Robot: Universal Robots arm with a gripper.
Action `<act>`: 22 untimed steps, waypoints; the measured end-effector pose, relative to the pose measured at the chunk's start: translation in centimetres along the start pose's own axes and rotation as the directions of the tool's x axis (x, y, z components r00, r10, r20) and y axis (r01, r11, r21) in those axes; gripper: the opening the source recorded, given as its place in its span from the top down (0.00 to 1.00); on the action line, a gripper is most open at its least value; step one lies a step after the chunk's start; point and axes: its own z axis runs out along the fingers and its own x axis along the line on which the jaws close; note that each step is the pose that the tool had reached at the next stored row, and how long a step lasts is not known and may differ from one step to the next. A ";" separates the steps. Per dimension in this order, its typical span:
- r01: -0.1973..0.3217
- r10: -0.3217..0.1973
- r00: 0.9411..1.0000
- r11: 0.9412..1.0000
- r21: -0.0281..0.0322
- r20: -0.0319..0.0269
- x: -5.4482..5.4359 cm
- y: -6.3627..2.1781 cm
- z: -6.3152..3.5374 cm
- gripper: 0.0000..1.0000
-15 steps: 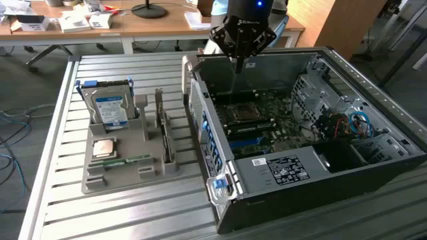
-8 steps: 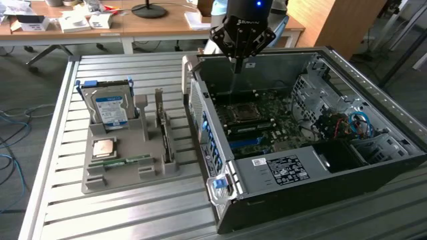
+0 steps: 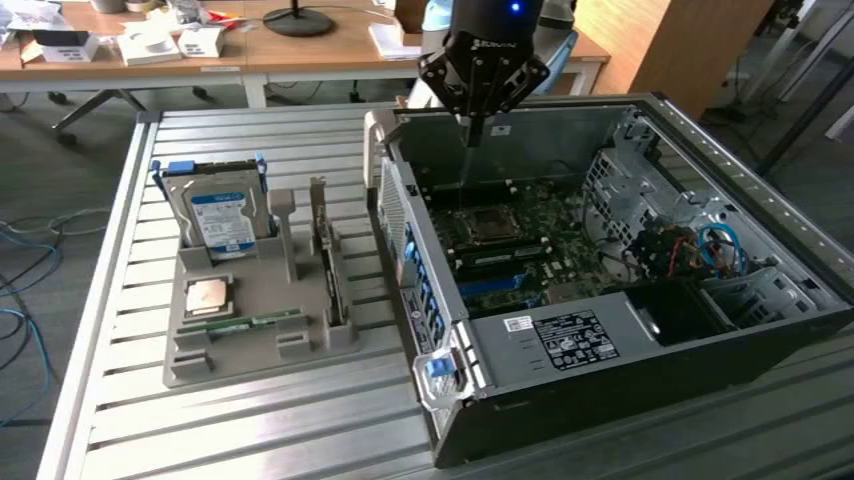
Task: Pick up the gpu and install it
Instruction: 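Reach for the gpu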
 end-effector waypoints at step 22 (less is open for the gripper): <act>0.000 0.000 1.000 1.000 0.000 0.000 3.9 -0.29 -0.09 0.89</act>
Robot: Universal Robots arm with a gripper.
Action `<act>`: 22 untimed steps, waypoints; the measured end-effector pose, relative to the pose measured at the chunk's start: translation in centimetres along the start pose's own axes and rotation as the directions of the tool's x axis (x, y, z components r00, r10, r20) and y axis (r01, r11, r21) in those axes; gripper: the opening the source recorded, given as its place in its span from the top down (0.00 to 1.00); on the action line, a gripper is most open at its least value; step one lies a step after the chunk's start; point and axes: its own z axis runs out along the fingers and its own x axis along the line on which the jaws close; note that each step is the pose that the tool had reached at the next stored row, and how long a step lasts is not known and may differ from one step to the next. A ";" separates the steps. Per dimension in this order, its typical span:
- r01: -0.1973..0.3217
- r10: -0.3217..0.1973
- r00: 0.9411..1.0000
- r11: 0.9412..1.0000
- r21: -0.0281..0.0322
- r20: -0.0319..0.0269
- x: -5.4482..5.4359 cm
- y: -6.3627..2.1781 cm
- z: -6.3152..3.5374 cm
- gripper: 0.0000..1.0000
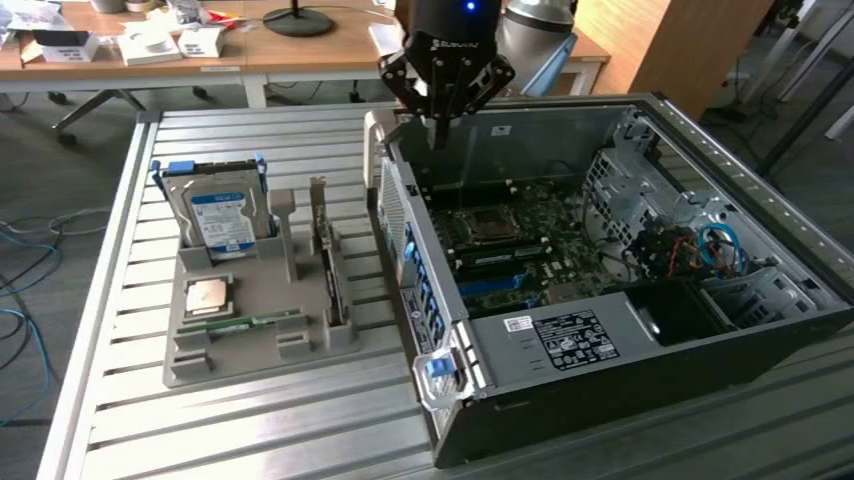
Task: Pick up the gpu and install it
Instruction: 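Reach for the gpu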
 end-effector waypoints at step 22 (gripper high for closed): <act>0.000 0.000 1.000 1.000 0.000 0.000 5.4 -0.40 -0.13 0.89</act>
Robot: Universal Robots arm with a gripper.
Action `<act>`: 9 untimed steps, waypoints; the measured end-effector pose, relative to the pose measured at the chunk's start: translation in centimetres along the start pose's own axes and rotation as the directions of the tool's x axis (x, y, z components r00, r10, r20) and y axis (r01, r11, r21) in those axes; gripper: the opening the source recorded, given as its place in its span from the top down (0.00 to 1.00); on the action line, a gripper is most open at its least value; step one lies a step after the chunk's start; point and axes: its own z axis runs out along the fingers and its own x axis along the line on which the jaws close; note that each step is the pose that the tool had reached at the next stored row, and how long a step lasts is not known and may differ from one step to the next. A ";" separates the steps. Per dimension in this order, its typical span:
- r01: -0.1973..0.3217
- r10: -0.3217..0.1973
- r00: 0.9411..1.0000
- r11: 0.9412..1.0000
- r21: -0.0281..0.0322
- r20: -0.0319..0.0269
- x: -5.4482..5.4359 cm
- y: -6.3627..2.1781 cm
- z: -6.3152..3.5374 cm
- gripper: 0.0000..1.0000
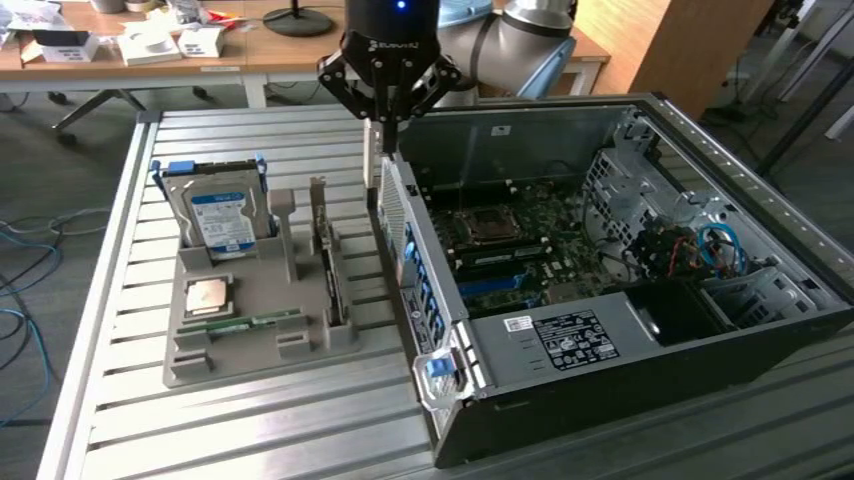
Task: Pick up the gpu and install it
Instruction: 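Reach for the gpu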
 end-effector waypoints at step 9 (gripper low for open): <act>0.000 0.000 1.000 1.000 0.000 0.000 1.9 -0.14 -0.03 0.89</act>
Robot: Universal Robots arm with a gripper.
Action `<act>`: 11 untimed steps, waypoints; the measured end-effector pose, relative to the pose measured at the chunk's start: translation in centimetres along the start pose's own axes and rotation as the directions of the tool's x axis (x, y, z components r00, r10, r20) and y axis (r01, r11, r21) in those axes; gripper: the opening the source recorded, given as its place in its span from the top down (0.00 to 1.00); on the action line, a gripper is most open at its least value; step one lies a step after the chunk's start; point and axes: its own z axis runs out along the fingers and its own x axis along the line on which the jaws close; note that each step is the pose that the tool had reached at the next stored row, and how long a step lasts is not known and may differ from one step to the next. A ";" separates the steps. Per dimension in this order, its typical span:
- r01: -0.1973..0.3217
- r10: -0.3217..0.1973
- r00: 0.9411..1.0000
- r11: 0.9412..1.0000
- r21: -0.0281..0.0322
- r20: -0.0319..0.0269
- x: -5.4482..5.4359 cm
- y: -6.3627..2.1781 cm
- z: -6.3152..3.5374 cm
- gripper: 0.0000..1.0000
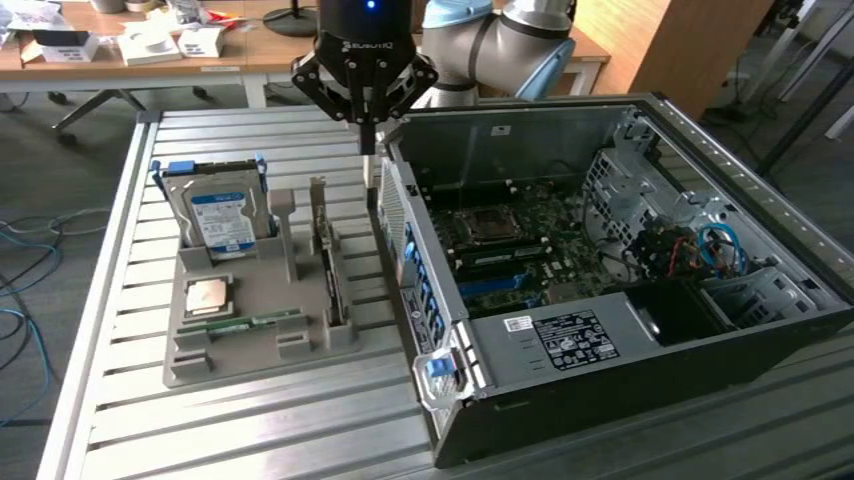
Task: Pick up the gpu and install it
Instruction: 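Reach for the gpu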
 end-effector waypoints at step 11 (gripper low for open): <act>0.000 0.000 1.000 1.000 0.000 0.000 2.0 -0.15 -0.01 0.89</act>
